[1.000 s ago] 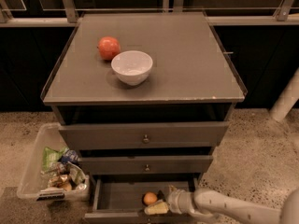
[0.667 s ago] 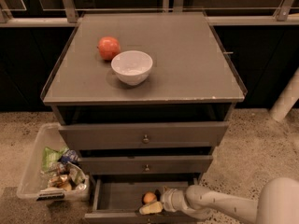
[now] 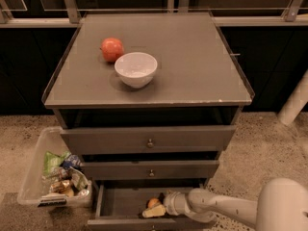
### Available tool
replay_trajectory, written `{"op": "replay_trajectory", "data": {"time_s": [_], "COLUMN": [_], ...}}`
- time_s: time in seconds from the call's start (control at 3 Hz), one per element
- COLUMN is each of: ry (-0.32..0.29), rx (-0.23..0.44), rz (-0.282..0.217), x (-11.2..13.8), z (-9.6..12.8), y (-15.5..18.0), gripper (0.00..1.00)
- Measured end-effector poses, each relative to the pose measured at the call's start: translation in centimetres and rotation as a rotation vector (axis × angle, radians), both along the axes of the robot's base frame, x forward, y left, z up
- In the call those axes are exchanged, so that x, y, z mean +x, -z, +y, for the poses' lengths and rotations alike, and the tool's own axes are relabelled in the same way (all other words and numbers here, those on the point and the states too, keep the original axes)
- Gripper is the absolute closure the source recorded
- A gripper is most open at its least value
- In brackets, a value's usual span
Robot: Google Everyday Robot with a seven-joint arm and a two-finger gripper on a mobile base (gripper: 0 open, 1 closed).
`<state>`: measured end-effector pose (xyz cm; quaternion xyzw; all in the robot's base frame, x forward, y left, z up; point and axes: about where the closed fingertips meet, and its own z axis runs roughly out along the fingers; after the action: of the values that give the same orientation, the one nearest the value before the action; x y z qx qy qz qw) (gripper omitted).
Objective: Pick orange from bottom drawer and place on counter
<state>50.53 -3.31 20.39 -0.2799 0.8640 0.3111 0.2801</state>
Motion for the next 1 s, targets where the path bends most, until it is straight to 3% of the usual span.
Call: {"op": "replay_trajectory", "data": {"time_s": [0.67,1.0], "ry": [0.016,0.016], "rx": [-0.087,-0.089], "rz": [-0.014,-0.015], "x": [3.1,3.2], "z": [0.9,1.0], "y": [3.8,3.9], "gripper": [0.0,0.0]}}
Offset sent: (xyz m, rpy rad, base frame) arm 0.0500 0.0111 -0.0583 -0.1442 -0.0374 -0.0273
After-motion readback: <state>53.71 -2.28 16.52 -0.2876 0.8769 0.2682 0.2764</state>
